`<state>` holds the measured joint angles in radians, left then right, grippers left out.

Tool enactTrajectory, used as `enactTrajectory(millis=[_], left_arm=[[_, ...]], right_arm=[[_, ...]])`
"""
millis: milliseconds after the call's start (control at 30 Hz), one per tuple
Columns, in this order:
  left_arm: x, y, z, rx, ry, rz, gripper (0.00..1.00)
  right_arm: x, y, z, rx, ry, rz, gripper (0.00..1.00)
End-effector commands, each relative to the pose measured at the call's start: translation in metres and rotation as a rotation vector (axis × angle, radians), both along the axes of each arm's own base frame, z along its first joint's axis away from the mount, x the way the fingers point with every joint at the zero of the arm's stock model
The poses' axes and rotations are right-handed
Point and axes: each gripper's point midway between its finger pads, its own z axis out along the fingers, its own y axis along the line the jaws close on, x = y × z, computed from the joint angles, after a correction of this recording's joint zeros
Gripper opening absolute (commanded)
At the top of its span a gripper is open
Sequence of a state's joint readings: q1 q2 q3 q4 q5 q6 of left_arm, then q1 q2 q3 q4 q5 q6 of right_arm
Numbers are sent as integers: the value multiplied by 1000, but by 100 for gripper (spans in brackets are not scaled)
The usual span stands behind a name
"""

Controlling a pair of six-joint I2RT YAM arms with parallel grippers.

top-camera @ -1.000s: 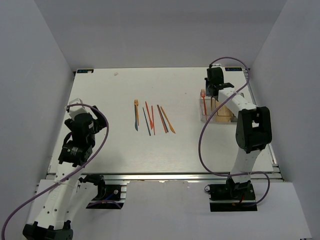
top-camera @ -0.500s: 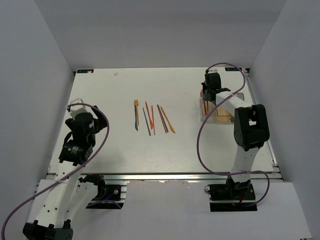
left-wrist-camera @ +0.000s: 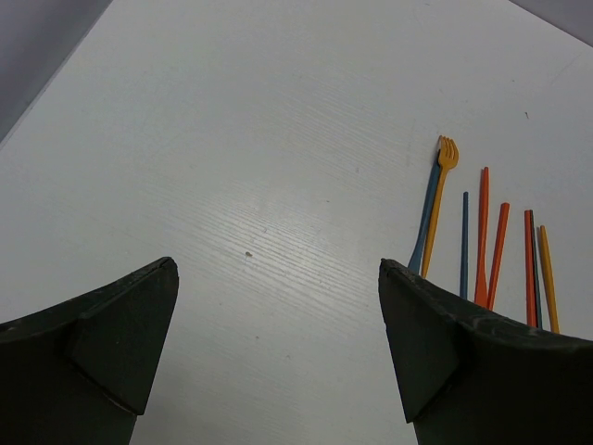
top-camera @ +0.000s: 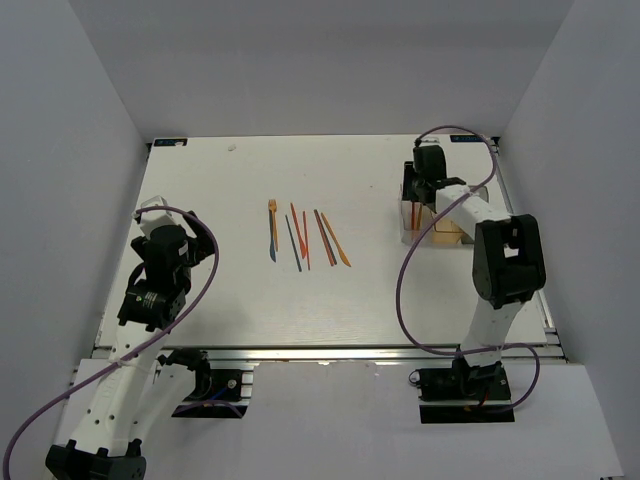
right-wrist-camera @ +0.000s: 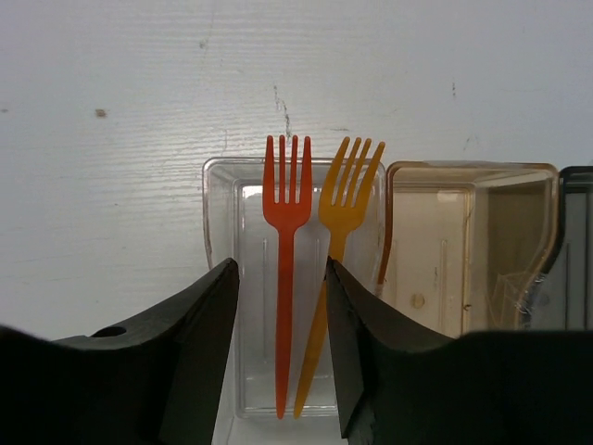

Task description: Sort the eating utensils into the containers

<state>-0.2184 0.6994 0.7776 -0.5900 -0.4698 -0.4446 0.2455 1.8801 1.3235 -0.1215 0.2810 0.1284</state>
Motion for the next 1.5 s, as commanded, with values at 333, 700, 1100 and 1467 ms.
enactTrajectory(millis=[333, 700, 1100, 1467], left_arm=[[1, 1, 3, 8, -17, 5, 98], [2, 6, 4, 12, -19, 37, 98], [116, -78, -44, -99, 218, -73, 80], [197, -147, -120, 11, 364, -118, 63]], right_arm=[[-61, 124, 52, 46, -31, 226, 43], [-101, 243, 2, 7, 61, 391, 31], [-142, 174, 69, 95, -56, 223, 37], [-185, 132, 70, 138, -44, 260, 38]])
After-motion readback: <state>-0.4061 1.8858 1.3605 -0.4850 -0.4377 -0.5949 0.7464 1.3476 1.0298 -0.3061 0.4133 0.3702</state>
